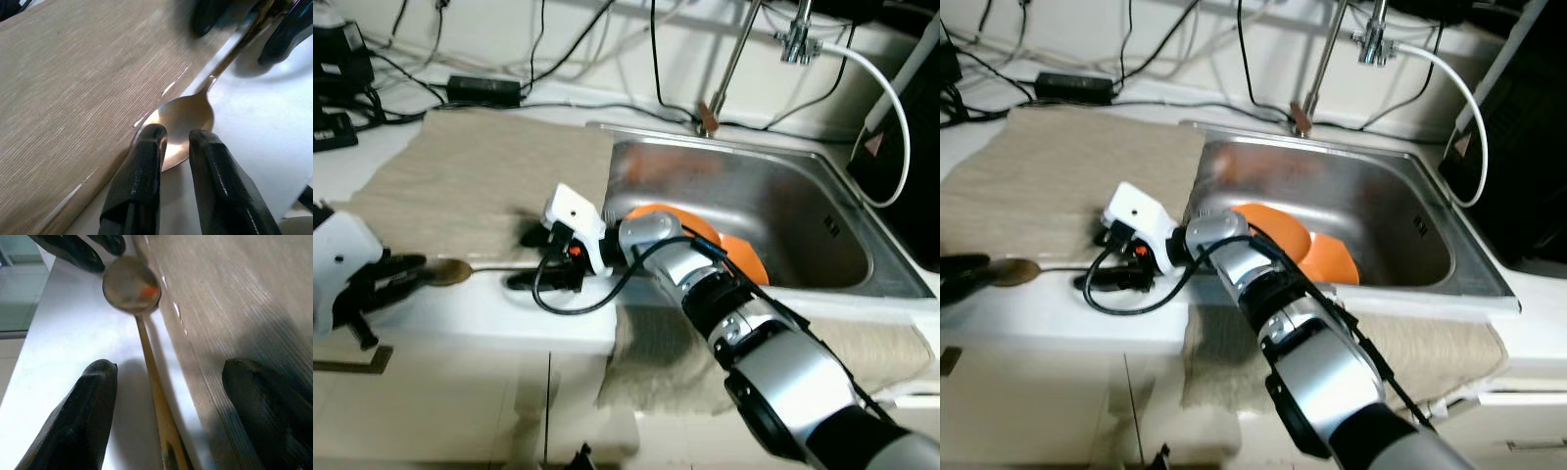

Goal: Kitchen organization

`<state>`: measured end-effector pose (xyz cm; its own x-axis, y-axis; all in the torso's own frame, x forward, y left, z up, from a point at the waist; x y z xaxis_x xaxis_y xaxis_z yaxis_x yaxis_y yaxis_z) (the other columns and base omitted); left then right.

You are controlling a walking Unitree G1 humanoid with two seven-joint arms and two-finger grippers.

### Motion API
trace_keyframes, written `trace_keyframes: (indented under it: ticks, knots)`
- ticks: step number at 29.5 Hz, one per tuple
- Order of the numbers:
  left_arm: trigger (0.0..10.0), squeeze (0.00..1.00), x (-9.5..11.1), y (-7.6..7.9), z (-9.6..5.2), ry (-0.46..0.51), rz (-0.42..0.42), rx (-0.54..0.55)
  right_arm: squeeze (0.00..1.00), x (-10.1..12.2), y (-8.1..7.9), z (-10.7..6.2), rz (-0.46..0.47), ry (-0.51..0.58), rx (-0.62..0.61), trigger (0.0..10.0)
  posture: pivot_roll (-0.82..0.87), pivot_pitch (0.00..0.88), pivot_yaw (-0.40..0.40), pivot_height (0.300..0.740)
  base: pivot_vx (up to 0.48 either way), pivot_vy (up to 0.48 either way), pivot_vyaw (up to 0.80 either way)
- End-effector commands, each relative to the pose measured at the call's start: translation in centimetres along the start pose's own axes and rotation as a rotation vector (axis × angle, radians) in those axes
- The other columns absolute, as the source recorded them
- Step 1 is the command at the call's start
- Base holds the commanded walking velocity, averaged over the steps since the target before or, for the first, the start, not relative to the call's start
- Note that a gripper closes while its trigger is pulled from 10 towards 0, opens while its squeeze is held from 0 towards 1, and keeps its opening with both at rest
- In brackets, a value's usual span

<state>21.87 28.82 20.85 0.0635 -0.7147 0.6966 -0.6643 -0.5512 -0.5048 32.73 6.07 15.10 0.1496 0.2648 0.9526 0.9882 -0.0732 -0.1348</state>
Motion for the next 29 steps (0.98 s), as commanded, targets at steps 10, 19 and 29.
trace_keyframes:
  ticks: [10, 19, 29]
  knots:
    - [10.0, 0.00, 1.3, 0.9, 0.5, 0.040, 0.018, -0.051, 0.00, -0.8, -1.4, 1.6, -0.029, -0.052, 0.093, 0.0, 0.11, 0.000, -0.144, 0.740, 0.000, 0.000, 0.00]
    - [10.0, 0.00, 1.4, 1.1, 0.9, 0.043, 0.016, -0.063, 0.00, -1.3, -0.9, 1.1, -0.017, -0.067, 0.058, 0.0, 0.11, 0.000, -0.141, 0.740, 0.000, 0.000, 0.00]
    - [10.0, 0.00, 1.3, 1.2, 0.9, 0.041, 0.012, -0.054, 0.00, -1.8, -0.7, 1.1, -0.013, -0.073, 0.031, 0.0, 0.11, 0.000, -0.148, 0.740, 0.000, 0.000, 0.00]
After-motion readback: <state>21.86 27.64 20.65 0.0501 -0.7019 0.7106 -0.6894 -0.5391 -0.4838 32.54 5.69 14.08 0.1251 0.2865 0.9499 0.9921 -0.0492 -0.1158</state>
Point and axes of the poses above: a point about 5 cm out from each wrist's last joint towards the gripper, its own z axis pointing out of the wrist towards the gripper, its own x axis along the axis of the wrist's last joint, y = z × x, the point moved 2 cm from there along z, pointing out of the wrist towards the gripper, and after that the axes turned 9 degrees about z, right-handed, at the moved point
